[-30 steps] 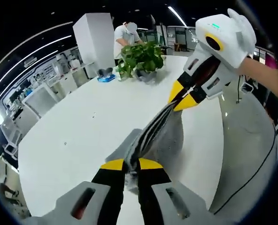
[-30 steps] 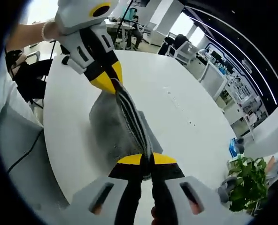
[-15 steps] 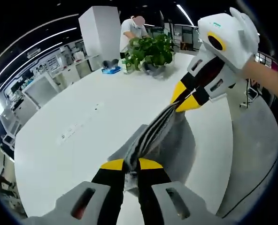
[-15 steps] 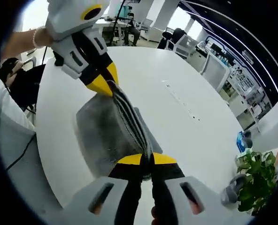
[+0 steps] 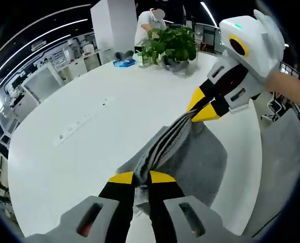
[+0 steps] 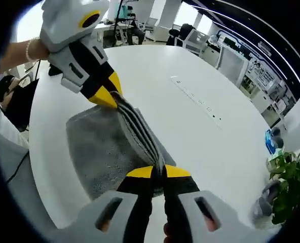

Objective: Fold the towel on the table until its edges align and the towel forms a compact rectangular stack.

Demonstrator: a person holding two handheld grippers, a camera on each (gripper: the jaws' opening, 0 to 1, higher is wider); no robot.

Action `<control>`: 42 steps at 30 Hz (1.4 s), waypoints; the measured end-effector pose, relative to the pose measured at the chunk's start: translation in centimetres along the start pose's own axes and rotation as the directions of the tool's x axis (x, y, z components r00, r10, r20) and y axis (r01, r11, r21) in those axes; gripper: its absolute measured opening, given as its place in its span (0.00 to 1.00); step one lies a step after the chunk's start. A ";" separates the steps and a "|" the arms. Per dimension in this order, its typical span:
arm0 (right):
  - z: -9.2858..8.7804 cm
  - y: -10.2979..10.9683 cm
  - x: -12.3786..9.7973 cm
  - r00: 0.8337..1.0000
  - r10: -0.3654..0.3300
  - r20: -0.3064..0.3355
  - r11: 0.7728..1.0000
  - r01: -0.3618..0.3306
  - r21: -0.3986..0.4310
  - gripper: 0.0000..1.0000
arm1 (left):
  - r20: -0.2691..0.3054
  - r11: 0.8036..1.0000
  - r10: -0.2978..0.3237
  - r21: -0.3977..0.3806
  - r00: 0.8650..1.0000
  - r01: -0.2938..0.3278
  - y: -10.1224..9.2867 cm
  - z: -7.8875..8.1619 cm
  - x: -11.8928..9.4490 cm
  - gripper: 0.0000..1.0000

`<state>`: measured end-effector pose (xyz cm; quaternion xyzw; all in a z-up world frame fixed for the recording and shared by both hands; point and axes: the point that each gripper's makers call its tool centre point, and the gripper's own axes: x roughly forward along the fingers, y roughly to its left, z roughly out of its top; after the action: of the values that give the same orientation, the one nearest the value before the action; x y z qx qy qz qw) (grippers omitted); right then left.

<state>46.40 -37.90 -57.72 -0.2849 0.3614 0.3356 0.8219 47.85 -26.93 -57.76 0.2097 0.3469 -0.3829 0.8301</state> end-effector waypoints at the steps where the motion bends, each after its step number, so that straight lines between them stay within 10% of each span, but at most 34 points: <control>1: -0.1 -0.1 0.3 1.000 0.001 -0.001 1.000 -0.001 0.004 0.04 | -0.006 1.000 -0.004 -0.005 1.000 0.004 0.1 -0.2 0.4 0.10; 22: -2.8 -1.0 5.7 0.998 -0.038 -0.043 0.999 0.039 0.029 0.07 | -0.009 1.000 0.016 -0.017 1.000 -0.016 1.6 -2.7 5.2 0.13; 42: -1.4 -2.4 2.2 0.993 -0.109 0.049 0.967 0.094 0.235 0.15 | 0.056 0.984 0.070 -0.166 0.996 -0.060 2.9 -2.2 1.8 0.15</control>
<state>48.83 -39.60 -59.75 -0.1945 0.3578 0.2572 0.8763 50.09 -24.68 -60.33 0.1401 0.3442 -0.3321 0.8670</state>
